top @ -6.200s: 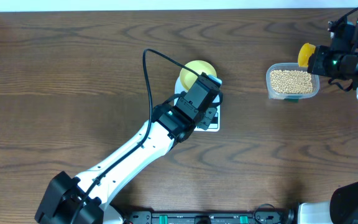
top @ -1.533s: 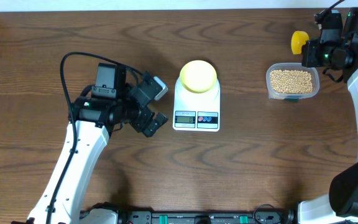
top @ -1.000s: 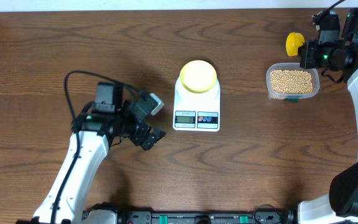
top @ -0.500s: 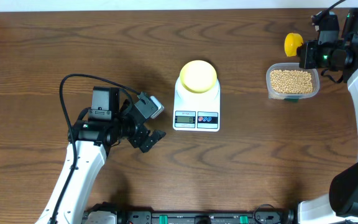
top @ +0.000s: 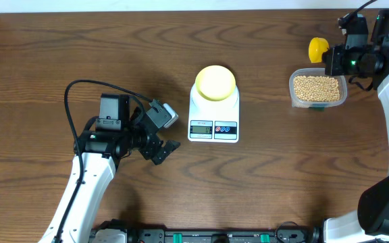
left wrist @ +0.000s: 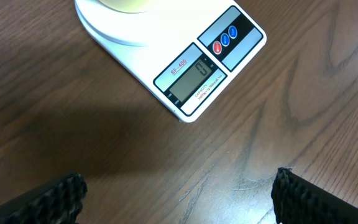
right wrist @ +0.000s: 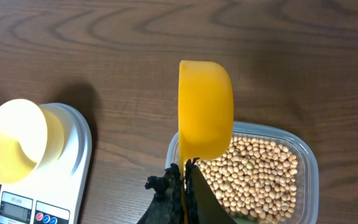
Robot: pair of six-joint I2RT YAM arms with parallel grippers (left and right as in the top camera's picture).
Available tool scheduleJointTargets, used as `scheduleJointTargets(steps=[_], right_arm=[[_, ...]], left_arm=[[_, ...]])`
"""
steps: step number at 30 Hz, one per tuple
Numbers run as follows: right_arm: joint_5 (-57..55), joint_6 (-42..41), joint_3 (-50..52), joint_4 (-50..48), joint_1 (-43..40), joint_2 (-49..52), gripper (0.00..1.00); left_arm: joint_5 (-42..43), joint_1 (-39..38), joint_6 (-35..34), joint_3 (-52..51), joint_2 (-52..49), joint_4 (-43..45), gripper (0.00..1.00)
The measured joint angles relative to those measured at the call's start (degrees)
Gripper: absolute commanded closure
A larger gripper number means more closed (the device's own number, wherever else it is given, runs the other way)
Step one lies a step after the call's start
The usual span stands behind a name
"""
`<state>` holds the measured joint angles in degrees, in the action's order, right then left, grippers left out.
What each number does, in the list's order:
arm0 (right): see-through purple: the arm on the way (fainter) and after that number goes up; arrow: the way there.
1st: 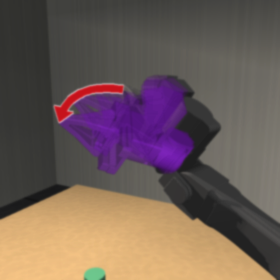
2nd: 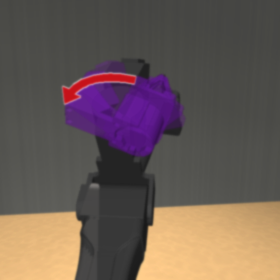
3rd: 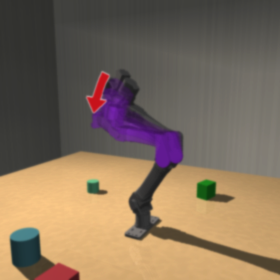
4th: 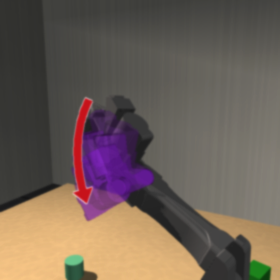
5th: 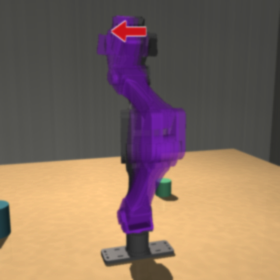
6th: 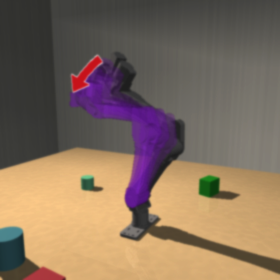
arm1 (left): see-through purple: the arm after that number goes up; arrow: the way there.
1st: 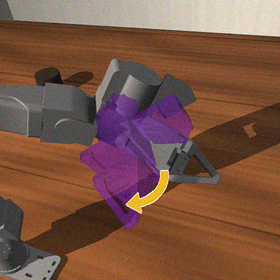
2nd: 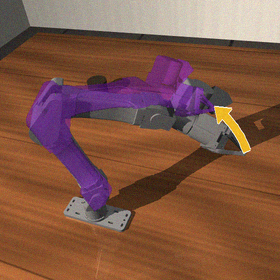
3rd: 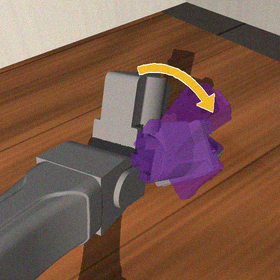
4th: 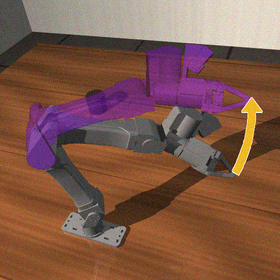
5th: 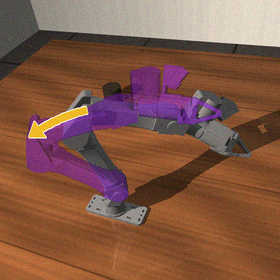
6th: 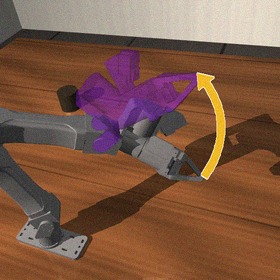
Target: Scoop item into bowl and weigh 50g on scale
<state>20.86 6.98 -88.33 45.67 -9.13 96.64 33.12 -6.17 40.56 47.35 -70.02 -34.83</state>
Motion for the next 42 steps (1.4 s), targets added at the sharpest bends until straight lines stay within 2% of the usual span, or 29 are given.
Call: scheduleJointTargets(steps=[26,42], right_arm=[[0.0,2.1,0.0,0.3,0.0,0.0,0.99],[0.6,2.3,0.0,0.4,0.0,0.0,0.99]], left_arm=[[1.7,0.0,0.0,0.0,0.0,5.3,0.03],[1.0,0.1,0.0,0.0,0.0,4.2,0.03]])
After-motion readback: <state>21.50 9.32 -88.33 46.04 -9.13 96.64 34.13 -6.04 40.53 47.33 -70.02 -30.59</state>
